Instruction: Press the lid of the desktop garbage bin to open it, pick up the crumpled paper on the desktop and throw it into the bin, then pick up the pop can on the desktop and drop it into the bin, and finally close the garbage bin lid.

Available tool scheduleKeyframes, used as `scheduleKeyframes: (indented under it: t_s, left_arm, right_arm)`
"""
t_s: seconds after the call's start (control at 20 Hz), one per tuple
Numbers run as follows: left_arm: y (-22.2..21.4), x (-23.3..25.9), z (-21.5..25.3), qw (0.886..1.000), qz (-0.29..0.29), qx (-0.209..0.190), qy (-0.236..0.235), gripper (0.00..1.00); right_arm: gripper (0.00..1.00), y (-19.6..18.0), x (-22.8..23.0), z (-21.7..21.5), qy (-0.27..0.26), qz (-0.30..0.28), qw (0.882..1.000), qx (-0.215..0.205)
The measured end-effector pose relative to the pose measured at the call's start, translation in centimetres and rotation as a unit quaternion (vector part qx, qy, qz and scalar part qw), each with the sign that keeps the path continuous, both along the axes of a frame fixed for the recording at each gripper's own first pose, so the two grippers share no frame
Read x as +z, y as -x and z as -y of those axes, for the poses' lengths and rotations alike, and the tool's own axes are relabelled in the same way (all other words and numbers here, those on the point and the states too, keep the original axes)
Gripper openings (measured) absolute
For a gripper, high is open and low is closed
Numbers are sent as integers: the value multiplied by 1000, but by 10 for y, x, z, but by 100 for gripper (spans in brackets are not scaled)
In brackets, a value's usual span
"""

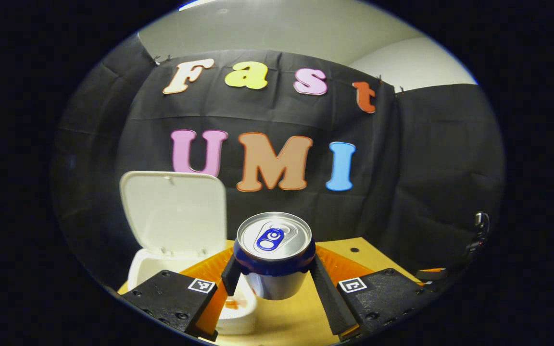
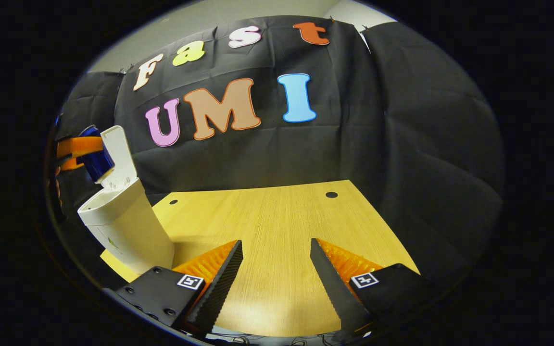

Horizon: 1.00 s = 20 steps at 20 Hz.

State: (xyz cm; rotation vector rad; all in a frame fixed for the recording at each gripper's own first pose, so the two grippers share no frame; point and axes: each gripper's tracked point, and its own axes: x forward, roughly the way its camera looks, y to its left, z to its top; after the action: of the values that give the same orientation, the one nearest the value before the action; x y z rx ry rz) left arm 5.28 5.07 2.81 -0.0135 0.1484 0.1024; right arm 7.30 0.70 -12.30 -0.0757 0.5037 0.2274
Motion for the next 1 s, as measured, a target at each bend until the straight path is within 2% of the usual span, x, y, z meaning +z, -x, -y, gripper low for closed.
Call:
scheduleKeyframes:
  t_s: [0.15,0.3,0.45,0.6,0.65,0.7,0.85,1.0]
  left_arm:
    - [6,-7,-51,999,-9,41,-31,78]
    - [10,-29,-81,997,-34,58,-35,78]
    - [13,-48,-94,997,-52,60,-20,78]
    - [15,-55,-106,996,-53,69,-28,78]
    - [15,-53,-108,996,-49,72,-29,82]
    - [13,-53,-109,996,-46,72,-27,89]
    - [11,-42,-105,997,-33,65,-15,93]
    - [10,-14,-107,997,-6,67,-27,92]
  right_arm:
    - [95,6,-4,-15,1,-1,1000,4]
    - [95,10,-5,-25,4,2,1000,2]
    - [95,14,-6,-35,1,0,1000,-1]
    - [95,16,-6,-39,0,0,1000,-5]
    - [95,17,-5,-39,1,0,1000,-6]
    - [95,17,-5,-39,1,0,1000,-7]
    - [95,16,-4,-36,1,-1,1000,-10]
    - [95,15,0,-35,-4,6,1000,-13]
